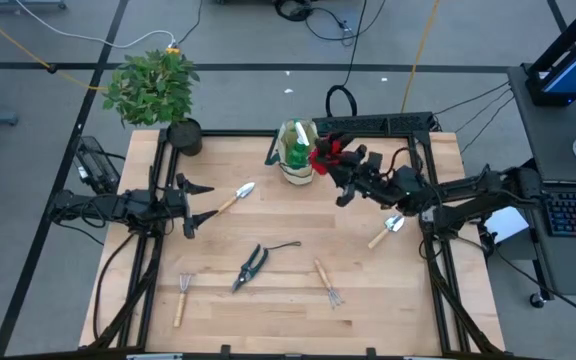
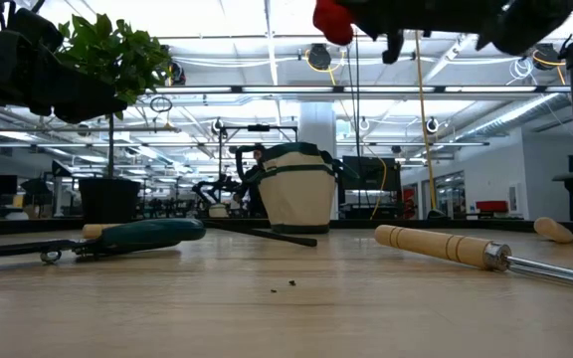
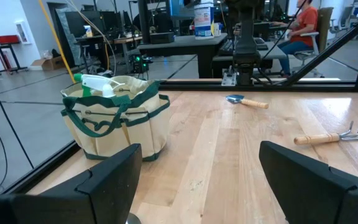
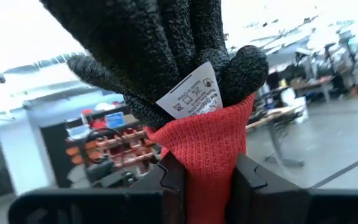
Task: Pick & Place Garden tools in Gardening bag
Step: Put the red gloves into the brown gardening bag
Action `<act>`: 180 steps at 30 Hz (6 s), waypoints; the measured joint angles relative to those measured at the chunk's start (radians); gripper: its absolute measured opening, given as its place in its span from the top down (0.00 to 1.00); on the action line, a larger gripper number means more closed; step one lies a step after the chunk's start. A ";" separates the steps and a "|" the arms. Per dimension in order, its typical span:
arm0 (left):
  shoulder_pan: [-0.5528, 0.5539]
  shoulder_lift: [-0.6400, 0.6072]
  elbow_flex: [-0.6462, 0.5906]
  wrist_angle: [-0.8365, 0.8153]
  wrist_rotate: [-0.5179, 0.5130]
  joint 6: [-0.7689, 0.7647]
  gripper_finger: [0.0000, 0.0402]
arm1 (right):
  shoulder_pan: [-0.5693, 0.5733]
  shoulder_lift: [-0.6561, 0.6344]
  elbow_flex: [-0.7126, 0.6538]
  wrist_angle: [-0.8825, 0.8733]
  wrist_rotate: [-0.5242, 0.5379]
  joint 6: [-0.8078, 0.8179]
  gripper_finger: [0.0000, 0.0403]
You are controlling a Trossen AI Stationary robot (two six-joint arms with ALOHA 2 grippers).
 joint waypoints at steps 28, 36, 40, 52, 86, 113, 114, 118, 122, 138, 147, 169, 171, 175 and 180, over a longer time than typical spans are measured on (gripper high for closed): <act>0.000 0.000 0.000 0.000 0.000 0.002 0.17 | -0.213 0.381 0.327 -0.181 -0.058 -0.142 0.88; 0.000 0.000 0.000 0.000 0.000 0.010 0.17 | -0.233 0.468 0.327 -0.188 -0.058 -0.107 0.88; 0.000 0.000 0.000 0.000 0.000 0.010 0.17 | -0.250 0.504 0.327 -0.193 -0.058 -0.093 0.88; 0.000 0.000 0.000 0.000 0.000 0.009 0.17 | -0.268 0.515 0.326 -0.219 -0.058 -0.015 0.88; 0.000 0.000 0.000 0.000 0.000 0.008 0.17 | -0.266 0.515 0.326 -0.278 -0.058 0.064 0.78; 0.000 0.000 0.000 0.000 0.000 0.008 0.17 | -0.266 0.515 0.325 -0.339 -0.055 0.036 0.49; 0.000 0.000 0.000 0.000 0.000 0.008 0.17 | -0.266 0.515 0.325 -0.339 -0.055 0.037 0.49; 0.000 0.000 0.000 0.000 0.000 0.008 0.17 | -0.268 0.515 0.325 -0.338 -0.055 0.037 0.47; 0.000 0.000 0.000 0.000 0.000 0.008 0.17 | -0.268 0.515 0.325 -0.343 -0.055 0.037 0.45; 0.000 0.000 0.000 0.000 0.000 0.008 0.17 | -0.269 0.514 0.325 -0.412 -0.054 0.062 0.44; 0.000 0.000 0.000 0.000 0.000 0.008 0.17 | -0.268 0.504 0.326 -0.281 -0.054 0.024 0.45; 0.000 0.000 0.000 0.000 -0.001 0.074 0.17 | -0.340 0.505 0.687 -0.838 -0.107 -0.332 0.73; 0.000 0.000 0.000 0.000 -0.001 0.084 0.17 | -0.340 0.505 0.687 -0.843 -0.108 -0.331 0.73; 0.000 0.000 0.000 0.000 -0.002 0.086 0.17 | -0.334 0.518 0.687 -0.840 -0.110 -0.332 0.72; 0.000 0.000 0.000 0.000 -0.002 0.088 0.17 | -0.325 0.520 0.687 -0.840 -0.111 -0.352 0.72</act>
